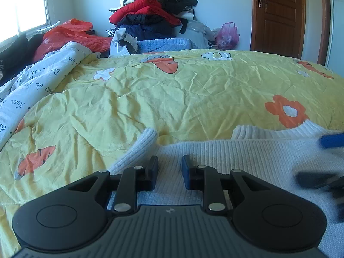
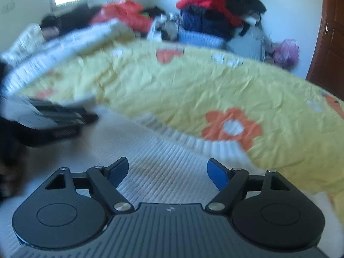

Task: Fold small clothes

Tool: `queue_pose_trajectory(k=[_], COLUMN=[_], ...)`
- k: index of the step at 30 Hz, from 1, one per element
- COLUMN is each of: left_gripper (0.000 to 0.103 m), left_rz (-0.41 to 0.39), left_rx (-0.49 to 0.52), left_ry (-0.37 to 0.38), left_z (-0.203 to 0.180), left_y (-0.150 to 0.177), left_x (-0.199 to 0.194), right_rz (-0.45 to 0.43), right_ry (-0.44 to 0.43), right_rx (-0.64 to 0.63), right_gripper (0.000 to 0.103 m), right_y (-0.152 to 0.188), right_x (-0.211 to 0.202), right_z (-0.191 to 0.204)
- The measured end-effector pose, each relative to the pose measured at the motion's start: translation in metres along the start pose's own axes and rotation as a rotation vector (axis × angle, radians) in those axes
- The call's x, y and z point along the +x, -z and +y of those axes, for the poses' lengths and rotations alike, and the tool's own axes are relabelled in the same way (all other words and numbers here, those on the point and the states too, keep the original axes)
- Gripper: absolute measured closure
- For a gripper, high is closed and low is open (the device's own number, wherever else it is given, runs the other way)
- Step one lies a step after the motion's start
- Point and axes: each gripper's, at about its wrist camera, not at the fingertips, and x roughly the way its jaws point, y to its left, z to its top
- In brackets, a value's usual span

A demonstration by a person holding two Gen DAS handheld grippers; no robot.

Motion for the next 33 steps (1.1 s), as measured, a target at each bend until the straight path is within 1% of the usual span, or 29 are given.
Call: queue_pose_trajectory(k=[1,2,3,5,8,10,11,13,14,15,16,18,19,20,22,23,24,25,26,27,28,29,30,31,33], left_gripper=[0.08,0.08,0.08,0.08,0.079,0.078,0.073,0.05,0.022,0.008,0.008,0.009,0.009,0.009,0.009,0.008,0.007,0.006,0.004,0.001,0.0,0.0,0.0,0.0,0.0], left_rz=[0.0,-0.001,-0.001,-0.001,-0.004,-0.01,-0.024,-0.081,-0.109,-0.124,-0.131,-0.089,-0.057,-0.03,-0.046,-0.046,-0.045,-0.046,-0.051,-0.063,-0.069,-0.062,-0.059,-0.062,-0.069], left_rx=[-0.001,-0.006,-0.013,-0.02,-0.044,-0.098,-0.116,-0.137,-0.13,-0.113,-0.084,-0.022,-0.018,-0.028,-0.046,-0.044,-0.04,-0.035,-0.035,-0.04,-0.054,-0.061,-0.061,-0.054,-0.048], left_ry=[0.0,0.002,0.006,0.009,0.013,-0.013,-0.009,0.044,0.076,0.088,0.091,0.056,0.035,0.028,0.037,0.043,0.043,0.04,0.037,0.035,0.042,0.044,0.042,0.039,0.035], left_z=[0.0,0.0,0.001,0.001,0.004,0.007,0.009,0.005,-0.001,-0.008,-0.016,-0.029,-0.03,-0.026,-0.02,-0.018,-0.018,-0.018,-0.018,-0.017,-0.015,-0.014,-0.014,-0.015,-0.015], left_y=[0.0,0.0,0.001,0.0,-0.001,0.0,0.002,0.012,0.019,0.026,0.032,0.042,0.047,0.051,0.057,0.058,0.058,0.058,0.061,0.063,0.064,0.064,0.063,0.064,0.065], left_x=[0.0,0.0,0.0,0.0,-0.004,-0.022,-0.034,-0.065,-0.08,-0.09,-0.096,-0.097,-0.092,-0.086,-0.083,-0.082,-0.081,-0.078,-0.074,-0.071,-0.067,-0.066,-0.065,-0.066,-0.07], right_rz=[-0.002,0.002,0.004,0.019,0.015,0.014,0.013,0.012,0.011,0.009,0.001,-0.05,-0.073,-0.103,-0.151,-0.155,-0.147,-0.123,-0.092,-0.033,-0.005,-0.051,-0.077,-0.077,-0.054], right_ry=[0.02,0.001,0.006,0.012,0.013,0.012,0.011,0.011,0.012,0.015,0.019,0.057,0.073,0.07,0.047,0.064,0.1,0.16,0.206,0.259,0.253,0.173,0.14,0.136,0.167], right_rx=[0.0,0.048,0.081,0.083,0.085,0.089,0.092,0.095,0.094,0.095,0.097,0.12,0.132,0.141,0.133,0.126,0.119,0.116,0.129,0.176,0.239,0.329,0.383,0.402,0.362], right_gripper=[0.008,0.008,0.007,0.006,0.006,0.006,0.006,0.006,0.006,0.006,0.007,0.012,0.009,0.009,0.005,0.004,0.004,0.003,0.003,0.005,0.003,0.003,0.003,0.003,0.003], right_y=[0.004,0.0,-0.003,-0.006,-0.003,-0.002,-0.002,-0.003,-0.002,-0.002,-0.002,0.002,0.004,0.009,0.021,0.028,0.034,0.041,0.047,0.055,0.064,0.069,0.069,0.069,0.066], right_x=[0.014,0.018,0.021,0.027,0.026,0.026,0.026,0.027,0.026,0.026,0.024,0.007,-0.004,-0.019,-0.047,-0.057,-0.063,-0.066,-0.065,-0.059,-0.055,-0.061,-0.064,-0.062,-0.057], right_z=[-0.003,-0.01,-0.016,-0.015,-0.015,-0.016,-0.017,-0.017,-0.017,-0.016,-0.016,-0.017,-0.017,-0.019,-0.027,-0.033,-0.042,-0.055,-0.066,-0.085,-0.102,-0.119,-0.128,-0.132,-0.125])
